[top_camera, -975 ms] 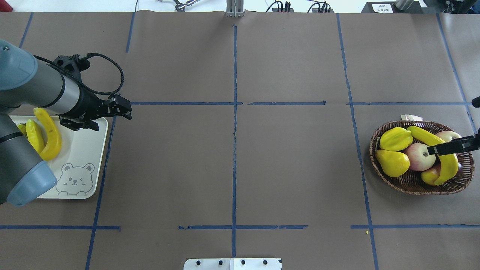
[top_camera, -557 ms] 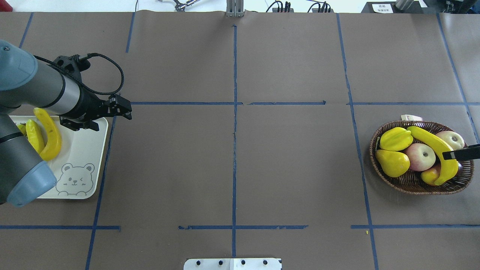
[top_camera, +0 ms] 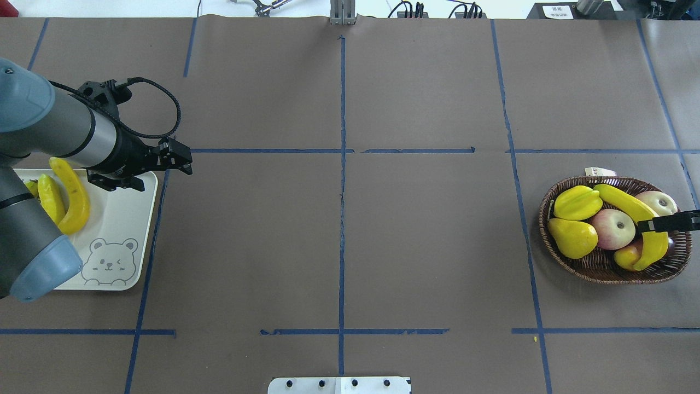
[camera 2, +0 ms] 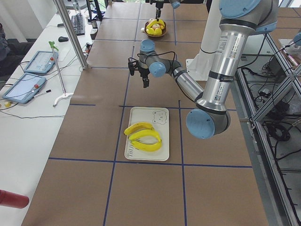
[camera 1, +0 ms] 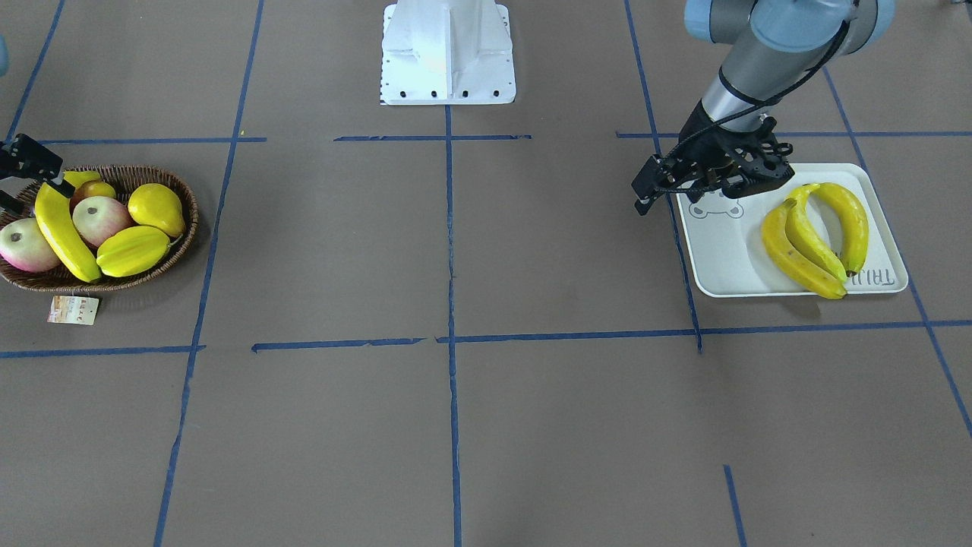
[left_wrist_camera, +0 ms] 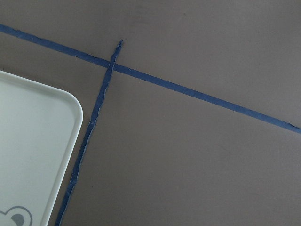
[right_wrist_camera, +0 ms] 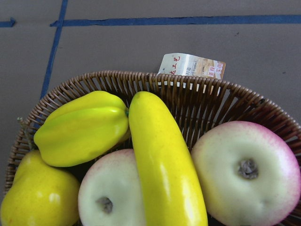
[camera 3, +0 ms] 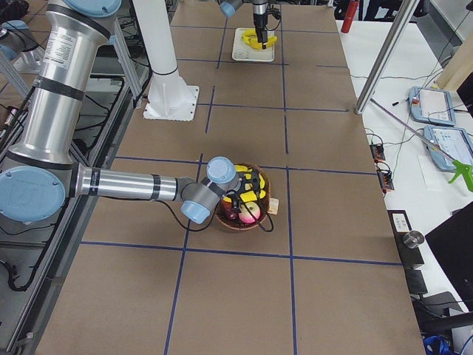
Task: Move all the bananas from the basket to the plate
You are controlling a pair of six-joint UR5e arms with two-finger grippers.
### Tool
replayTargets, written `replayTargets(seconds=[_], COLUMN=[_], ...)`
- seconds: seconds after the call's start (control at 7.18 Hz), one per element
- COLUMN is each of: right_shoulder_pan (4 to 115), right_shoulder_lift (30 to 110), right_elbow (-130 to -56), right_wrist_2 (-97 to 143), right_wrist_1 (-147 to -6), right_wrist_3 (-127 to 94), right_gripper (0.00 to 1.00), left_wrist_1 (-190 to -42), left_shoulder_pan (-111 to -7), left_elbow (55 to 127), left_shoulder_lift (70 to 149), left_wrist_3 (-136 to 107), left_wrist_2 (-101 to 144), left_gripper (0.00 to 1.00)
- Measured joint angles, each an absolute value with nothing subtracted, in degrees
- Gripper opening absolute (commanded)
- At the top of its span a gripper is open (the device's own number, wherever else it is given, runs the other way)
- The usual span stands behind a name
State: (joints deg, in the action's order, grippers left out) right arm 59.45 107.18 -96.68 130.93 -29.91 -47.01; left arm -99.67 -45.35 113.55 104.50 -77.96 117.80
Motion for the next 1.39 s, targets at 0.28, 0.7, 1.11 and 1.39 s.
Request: replayTargets(seconds=[0.28, 0.7, 1.11, 1.39], right_shoulder_pan=[57.9, 57.1, 57.1, 58.2], right_shoulder_lift=[107.3, 107.6, 107.7, 108.6], right_elbow=[-96.7, -96.7, -97.0, -99.2], right_wrist_2=[130.4, 130.4, 130.6, 131.4], right_wrist_1=[-29.9, -29.8, -29.4, -29.4], right_wrist_3=[-47.2, -47.1, -46.9, -46.6], right_gripper=[0.63, 0.22, 0.11, 0.05], left_wrist_1=[-99.7, -99.7, -99.8, -99.8], left_shoulder_pan=[-45.4, -45.2, -44.5, -44.2], left_elbow=[113.7, 114.2, 114.2, 114.2], left_shoulder_lift=[104.5, 104.4, 104.6, 104.7], left_wrist_3=[-78.0, -78.7, -81.0, -81.1], left_wrist_2=[117.9, 117.8, 117.8, 117.8], left_gripper=[1.0, 1.0, 1.0, 1.0])
